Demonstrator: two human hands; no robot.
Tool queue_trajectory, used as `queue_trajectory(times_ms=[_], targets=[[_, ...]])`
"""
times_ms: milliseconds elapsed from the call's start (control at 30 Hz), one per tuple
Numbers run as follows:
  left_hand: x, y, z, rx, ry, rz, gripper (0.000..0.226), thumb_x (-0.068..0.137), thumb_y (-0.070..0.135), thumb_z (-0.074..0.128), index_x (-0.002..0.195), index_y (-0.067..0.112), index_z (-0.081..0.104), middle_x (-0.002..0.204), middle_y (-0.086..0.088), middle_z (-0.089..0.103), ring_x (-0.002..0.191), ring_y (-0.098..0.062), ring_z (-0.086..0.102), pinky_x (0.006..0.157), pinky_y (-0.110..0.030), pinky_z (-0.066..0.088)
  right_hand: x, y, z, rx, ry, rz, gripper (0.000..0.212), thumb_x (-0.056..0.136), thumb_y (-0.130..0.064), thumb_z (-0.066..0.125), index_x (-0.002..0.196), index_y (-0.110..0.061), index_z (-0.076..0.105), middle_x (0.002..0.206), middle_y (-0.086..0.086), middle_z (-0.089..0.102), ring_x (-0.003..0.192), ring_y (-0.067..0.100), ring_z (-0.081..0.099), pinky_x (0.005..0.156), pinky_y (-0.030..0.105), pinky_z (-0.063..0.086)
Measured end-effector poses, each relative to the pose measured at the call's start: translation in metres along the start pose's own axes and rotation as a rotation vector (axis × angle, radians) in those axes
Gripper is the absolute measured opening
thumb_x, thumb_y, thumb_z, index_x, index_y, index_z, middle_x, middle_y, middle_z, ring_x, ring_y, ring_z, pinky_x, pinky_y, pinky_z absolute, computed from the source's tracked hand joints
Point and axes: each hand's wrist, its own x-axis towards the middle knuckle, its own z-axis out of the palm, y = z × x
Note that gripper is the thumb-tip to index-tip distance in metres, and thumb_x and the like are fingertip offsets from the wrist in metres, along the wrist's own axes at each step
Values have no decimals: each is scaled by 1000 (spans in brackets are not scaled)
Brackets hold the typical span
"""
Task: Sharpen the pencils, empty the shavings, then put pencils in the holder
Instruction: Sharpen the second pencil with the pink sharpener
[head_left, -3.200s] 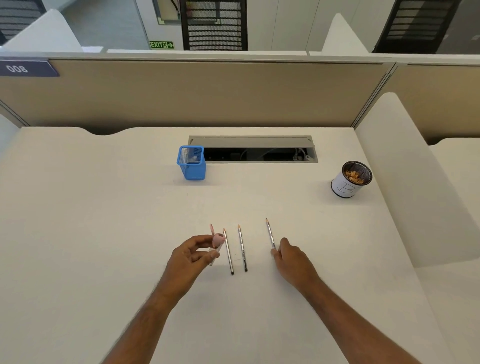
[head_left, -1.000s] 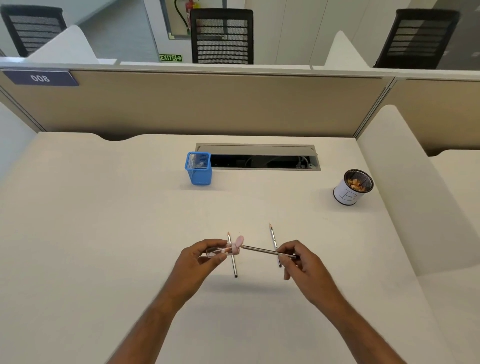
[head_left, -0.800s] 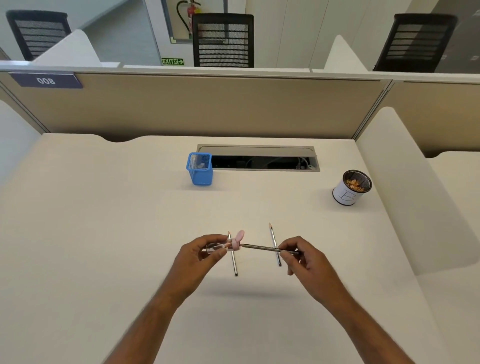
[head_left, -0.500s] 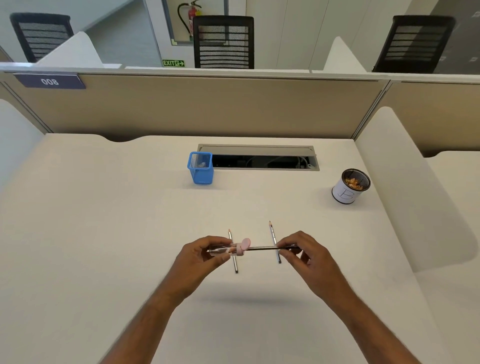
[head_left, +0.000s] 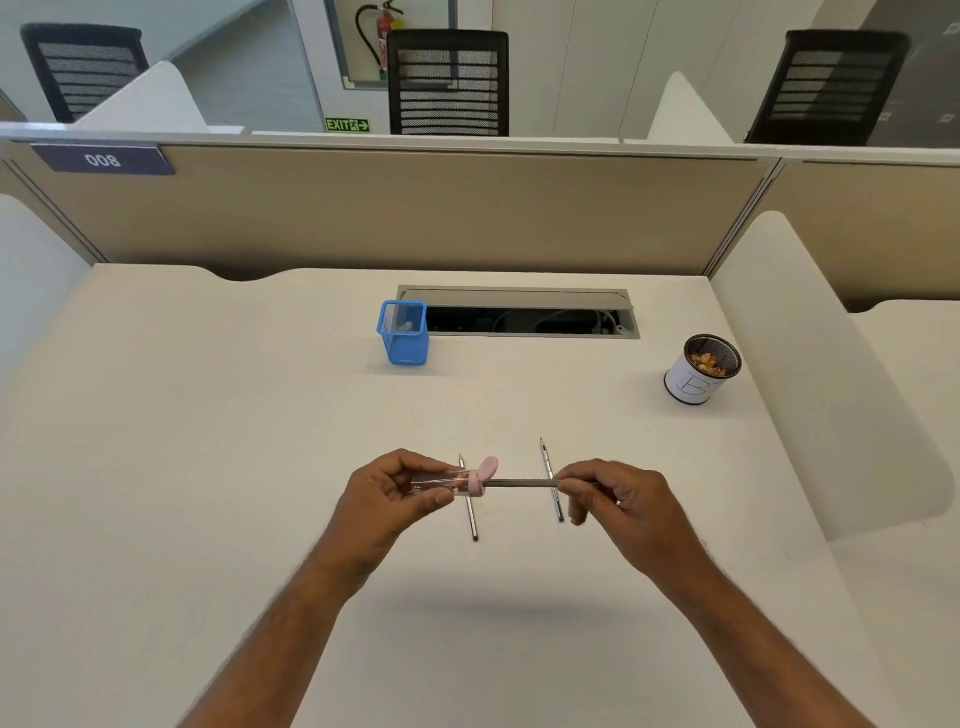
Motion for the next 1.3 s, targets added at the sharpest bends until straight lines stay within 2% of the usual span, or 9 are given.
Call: queue_trajectory(times_ms=[100, 233, 367, 533, 667, 800, 1000, 1167, 1300], targets=[[1, 3, 0, 26, -14, 1, 29, 77, 28, 95, 104, 24, 85, 116, -8, 88, 114, -22, 84, 92, -22, 64, 4, 0, 0, 80, -40, 101, 29, 105, -38, 59, 84, -28, 76, 48, 3, 63, 50, 8, 56, 64, 15, 45], [3, 5, -3, 60, 4, -2, 25, 86, 15, 95, 106, 25, 84, 116, -7, 88, 114, -22, 84, 92, -22, 64, 7, 0, 5, 105, -70, 133, 37, 100, -58, 53, 88, -34, 77, 49, -2, 54, 48, 11, 49, 58, 16, 42], [4, 8, -5, 41, 52, -23, 29, 78, 27, 97, 105, 27, 84, 113, -6, 89, 107, -22, 85, 92, -23, 66, 5, -1, 3, 152, -124, 98, 25, 103, -49, 52, 114, -35, 68, 71, -9, 55, 64, 8, 51, 65, 17, 45], [5, 9, -7, 25, 56, -33, 29, 77, 26, 96, 104, 26, 85, 112, -8, 89, 106, -26, 84, 93, -26, 67, 3, -4, 0, -3, -51, 12, 12, 105, -29, 67, 107, -40, 70, 89, -12, 70, 73, 12, 66, 70, 17, 50], [5, 11, -7, 20, 45, -37, 35, 71, 36, 96, 103, 27, 85, 112, -10, 88, 108, -27, 84, 96, -30, 67, 2, -5, -1, -134, 29, -81, 12, 100, -31, 69, 108, -37, 76, 94, -11, 74, 76, 23, 69, 68, 32, 54], [4, 13, -10, 59, 10, -45, 25, 80, 23, 95, 103, 25, 84, 113, -10, 88, 110, -27, 84, 92, -25, 66, 0, -2, 0, -141, 1, -98, 16, 105, -18, 68, 96, -30, 74, 73, -8, 71, 64, 7, 64, 63, 12, 45], [5, 17, -6, 111, -21, -18, 23, 87, 10, 92, 103, 24, 84, 113, -9, 88, 109, -22, 84, 90, -22, 65, 1, 0, 2, 26, 14, 40, 39, 104, -53, 51, 82, -26, 69, 44, 2, 54, 44, 7, 49, 58, 15, 43], [6, 10, -6, 74, 47, -46, 23, 88, 2, 89, 105, 18, 83, 111, -12, 88, 106, -29, 85, 91, -24, 66, 6, 2, 2, 65, -52, 78, 35, 101, -60, 48, 110, -41, 76, 64, -6, 64, 53, 8, 53, 59, 17, 45], [6, 12, -6, 48, 50, -31, 23, 87, 6, 89, 101, 24, 85, 108, -12, 89, 96, -22, 86, 86, -21, 65, 4, 0, -1, 93, -81, 47, 40, 99, -67, 58, 134, -49, 61, 96, -8, 70, 73, 14, 68, 74, 31, 56]])
